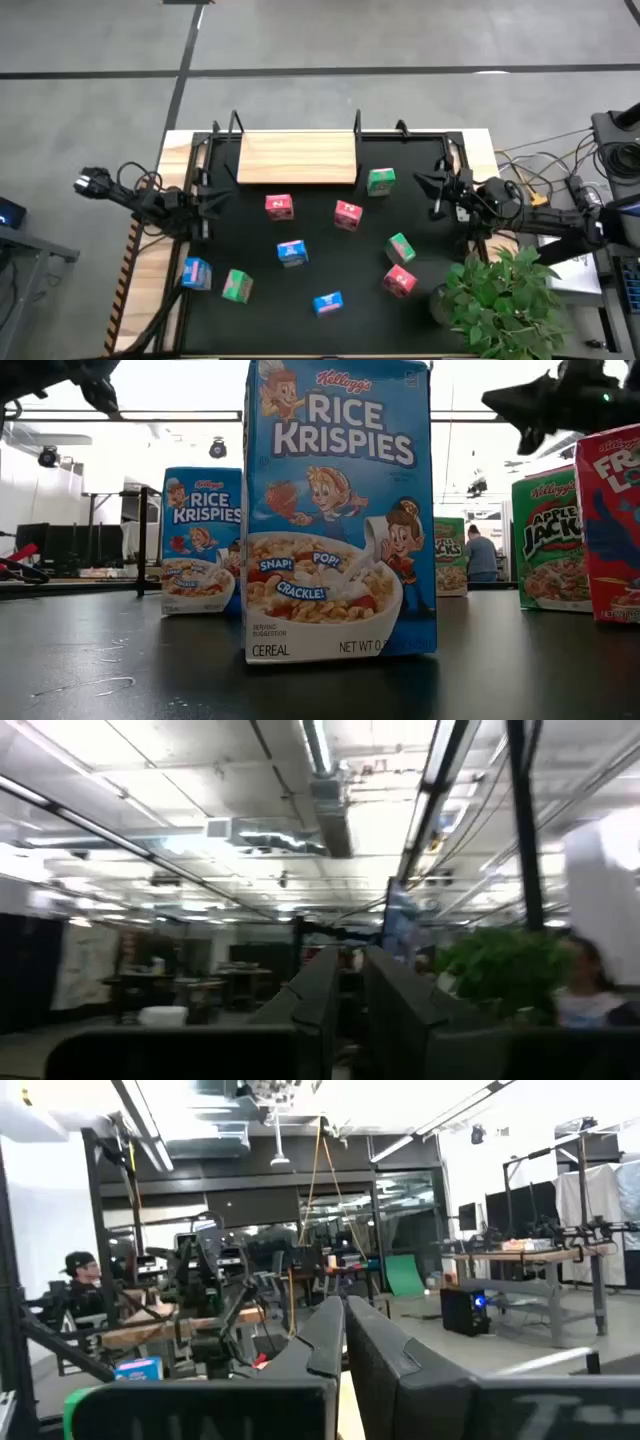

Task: Stack cereal on shelf

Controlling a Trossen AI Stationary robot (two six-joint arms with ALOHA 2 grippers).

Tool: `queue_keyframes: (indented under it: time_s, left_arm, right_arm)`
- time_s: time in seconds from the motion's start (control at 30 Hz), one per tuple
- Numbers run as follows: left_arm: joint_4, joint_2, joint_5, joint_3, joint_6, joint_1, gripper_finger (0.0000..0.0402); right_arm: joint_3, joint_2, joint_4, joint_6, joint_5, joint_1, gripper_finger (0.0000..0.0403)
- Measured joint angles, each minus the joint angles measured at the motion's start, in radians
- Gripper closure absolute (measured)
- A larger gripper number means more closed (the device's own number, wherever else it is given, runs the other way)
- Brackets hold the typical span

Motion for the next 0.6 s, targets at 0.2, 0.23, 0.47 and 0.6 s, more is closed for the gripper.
queue_keyframes:
  time_s: [0.2, 0.23, 0.47, 0.6]
  left_arm:
    - [-0.081, 0.131, -0.025, 0.109, 0.036, 0.012, 0.0365]
    - [-0.126, 0.15, -0.036, 0.136, 0.046, 0.013, 0.0365]
    - [-0.598, 0.244, -0.143, 0.37, 0.034, 0.015, 0.0365]
    - [-0.78, 0.291, -0.143, 0.47, -0.008, 0.015, 0.0365]
  right_arm:
    - [0.157, 0.181, -0.029, -0.035, 0.001, 0.0, 0.0394]
    - [0.179, 0.207, -0.03, -0.035, 0.0, 0.0, 0.0394]
    - [0.324, 0.332, -0.153, -0.06, -0.01, 0.0, 0.0394]
    - [0.386, 0.378, -0.246, -0.061, -0.01, 0.0, 0.0394]
